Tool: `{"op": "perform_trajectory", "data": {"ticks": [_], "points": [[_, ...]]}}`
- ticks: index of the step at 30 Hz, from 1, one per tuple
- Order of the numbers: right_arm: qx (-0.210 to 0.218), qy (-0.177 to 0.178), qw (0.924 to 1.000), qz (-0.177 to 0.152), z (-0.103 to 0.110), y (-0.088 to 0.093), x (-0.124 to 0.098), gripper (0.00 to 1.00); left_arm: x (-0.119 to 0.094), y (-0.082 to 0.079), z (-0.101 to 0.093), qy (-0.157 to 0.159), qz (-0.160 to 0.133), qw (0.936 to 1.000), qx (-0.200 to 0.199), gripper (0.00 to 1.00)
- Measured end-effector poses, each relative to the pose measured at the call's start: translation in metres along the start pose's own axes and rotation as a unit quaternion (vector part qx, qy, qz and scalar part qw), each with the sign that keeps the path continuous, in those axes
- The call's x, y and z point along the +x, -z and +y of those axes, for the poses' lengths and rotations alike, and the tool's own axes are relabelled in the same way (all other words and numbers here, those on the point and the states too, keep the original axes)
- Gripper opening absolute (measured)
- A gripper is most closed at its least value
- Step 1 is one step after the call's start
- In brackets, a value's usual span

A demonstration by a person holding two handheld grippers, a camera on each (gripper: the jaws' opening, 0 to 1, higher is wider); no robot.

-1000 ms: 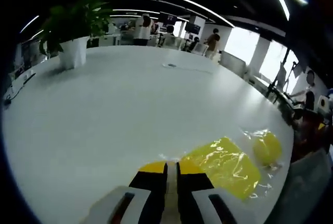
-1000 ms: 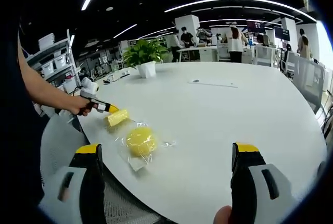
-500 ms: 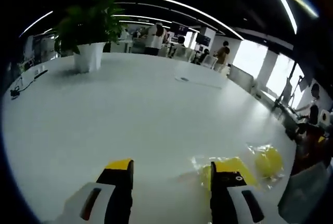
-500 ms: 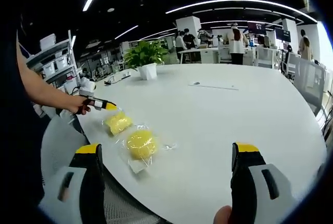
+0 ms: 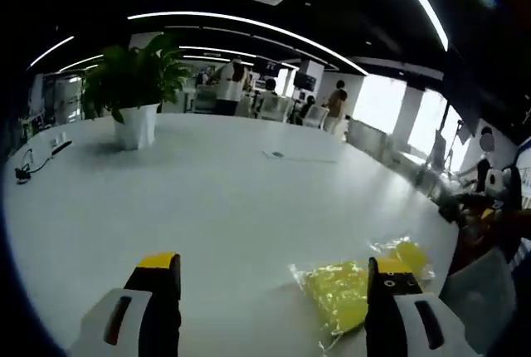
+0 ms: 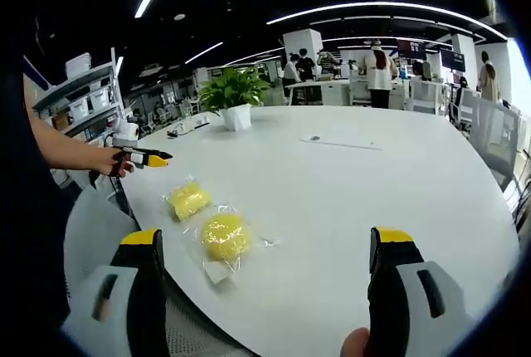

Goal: Compare the silicone blocks by pressing each to a similar depth, holding the contact briefly, and releasing to observe deformation and rebound differences across the visible hardness samples.

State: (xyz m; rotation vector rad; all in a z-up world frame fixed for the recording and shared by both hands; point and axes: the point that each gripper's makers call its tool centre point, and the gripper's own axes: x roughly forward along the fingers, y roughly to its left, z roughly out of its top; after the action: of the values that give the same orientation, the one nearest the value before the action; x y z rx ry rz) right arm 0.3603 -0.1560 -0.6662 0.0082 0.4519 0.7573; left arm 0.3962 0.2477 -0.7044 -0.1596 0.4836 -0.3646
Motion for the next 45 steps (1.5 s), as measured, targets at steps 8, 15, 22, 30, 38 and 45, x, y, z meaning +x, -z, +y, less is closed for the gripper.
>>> {"op": "perform_trajectory", "data": {"ticks": [8, 15, 22, 30, 38, 45], "points": [[-0.003, -0.004, 1.0000, 0.002, -0.003, -0.004, 0.005, 0.97, -0.028, -0.007, -0.010, 0.012, -0.015, 0.9997, 0.017, 1.00], [-0.005, -0.007, 1.0000, 0.004, -0.004, -0.007, 0.013, 0.97, -0.051, -0.016, -0.017, 0.011, -0.027, 0.9993, 0.021, 1.00], [-0.001, -0.006, 1.0000, -0.002, -0.004, -0.010, 0.017, 0.97, -0.065, -0.026, -0.023, 0.011, -0.037, 0.9984, 0.041, 1.00], [-0.002, -0.007, 1.0000, 0.000, 0.002, -0.003, 0.014, 0.97, -0.073, -0.020, -0.027, 0.022, -0.041, 0.9983, 0.036, 1.00], [-0.014, 0.003, 0.9998, 0.010, 0.009, 0.008, 0.010, 0.97, -0.075, -0.019, -0.030, 0.032, -0.039, 0.9977, 0.045, 1.00], [-0.026, 0.022, 0.9993, 0.018, 0.009, 0.017, 0.008, 0.97, -0.074, -0.021, -0.037, 0.042, -0.041, 0.9970, 0.051, 1.00]]}}
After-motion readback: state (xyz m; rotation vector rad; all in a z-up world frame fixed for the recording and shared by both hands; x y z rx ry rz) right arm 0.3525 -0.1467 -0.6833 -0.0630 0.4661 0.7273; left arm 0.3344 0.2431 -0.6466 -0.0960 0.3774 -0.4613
